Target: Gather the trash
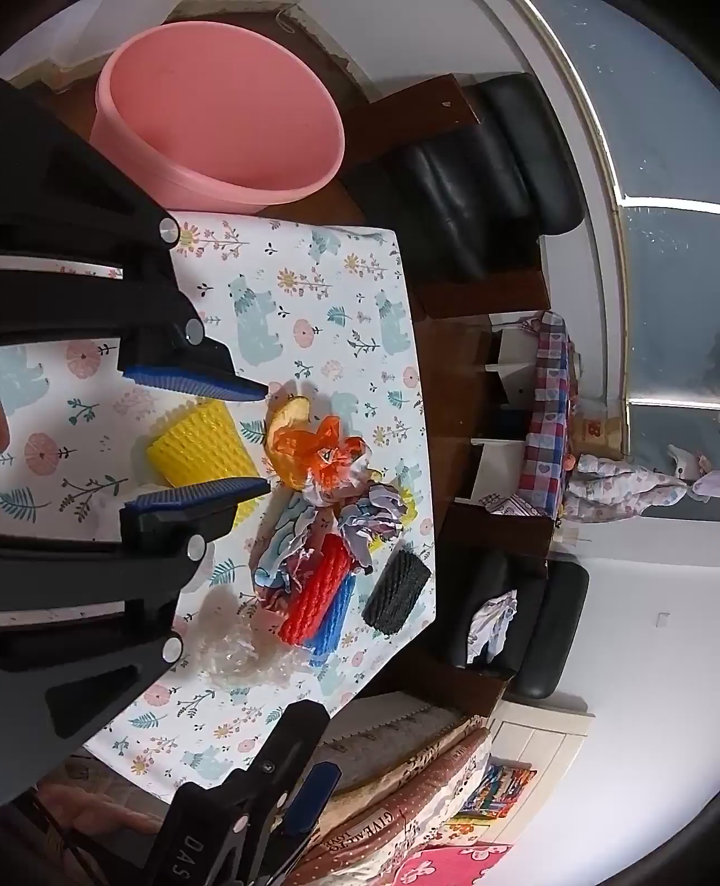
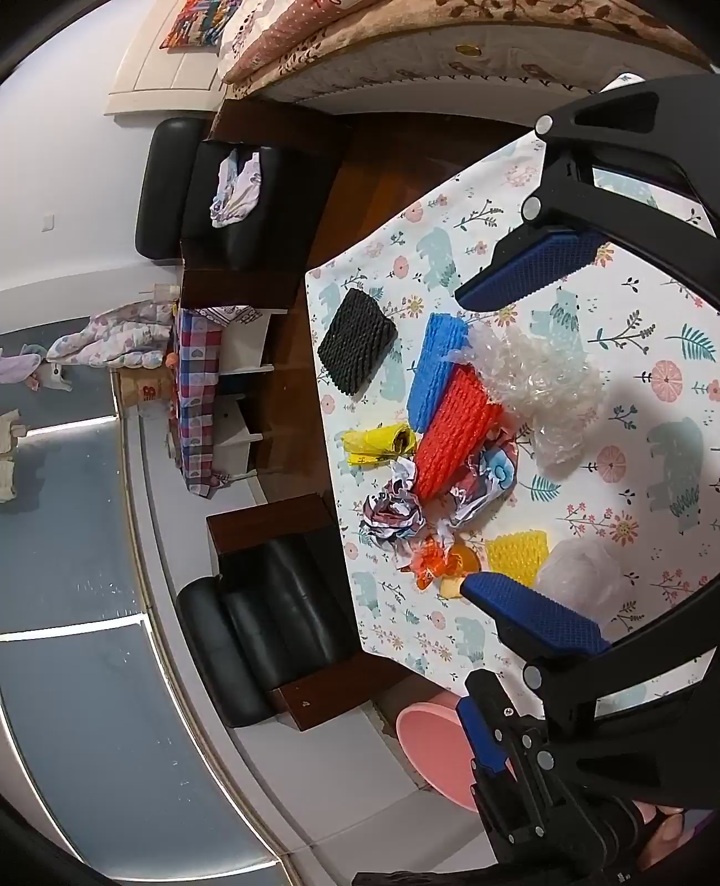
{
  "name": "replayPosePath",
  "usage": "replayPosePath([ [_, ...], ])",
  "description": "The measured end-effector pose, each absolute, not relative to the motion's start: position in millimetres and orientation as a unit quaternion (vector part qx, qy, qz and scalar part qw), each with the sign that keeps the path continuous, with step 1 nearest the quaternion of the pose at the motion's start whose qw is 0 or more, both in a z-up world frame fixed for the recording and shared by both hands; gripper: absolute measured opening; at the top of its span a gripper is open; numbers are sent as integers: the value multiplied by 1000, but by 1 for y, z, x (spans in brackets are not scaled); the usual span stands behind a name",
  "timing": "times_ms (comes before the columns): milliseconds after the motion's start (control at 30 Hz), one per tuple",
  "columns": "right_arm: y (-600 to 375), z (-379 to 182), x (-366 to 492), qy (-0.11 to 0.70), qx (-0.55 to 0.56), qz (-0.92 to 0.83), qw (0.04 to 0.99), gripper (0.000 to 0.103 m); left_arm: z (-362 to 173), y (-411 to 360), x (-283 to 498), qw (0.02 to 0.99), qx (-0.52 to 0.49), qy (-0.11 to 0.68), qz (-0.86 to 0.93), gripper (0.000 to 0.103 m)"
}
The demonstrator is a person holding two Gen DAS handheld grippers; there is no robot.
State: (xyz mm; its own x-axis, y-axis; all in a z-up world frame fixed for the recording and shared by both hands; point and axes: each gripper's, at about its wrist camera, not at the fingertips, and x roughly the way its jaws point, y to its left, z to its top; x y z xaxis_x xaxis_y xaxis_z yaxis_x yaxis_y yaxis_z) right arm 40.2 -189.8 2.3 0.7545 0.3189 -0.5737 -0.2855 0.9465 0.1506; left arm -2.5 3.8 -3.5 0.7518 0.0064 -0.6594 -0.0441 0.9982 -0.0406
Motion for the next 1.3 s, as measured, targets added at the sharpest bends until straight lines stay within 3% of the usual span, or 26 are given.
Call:
replayPosePath([
  [1300, -189, -2, 37, 314, 30, 164, 935, 95, -5, 4, -3, 934, -30, 355, 12, 28],
])
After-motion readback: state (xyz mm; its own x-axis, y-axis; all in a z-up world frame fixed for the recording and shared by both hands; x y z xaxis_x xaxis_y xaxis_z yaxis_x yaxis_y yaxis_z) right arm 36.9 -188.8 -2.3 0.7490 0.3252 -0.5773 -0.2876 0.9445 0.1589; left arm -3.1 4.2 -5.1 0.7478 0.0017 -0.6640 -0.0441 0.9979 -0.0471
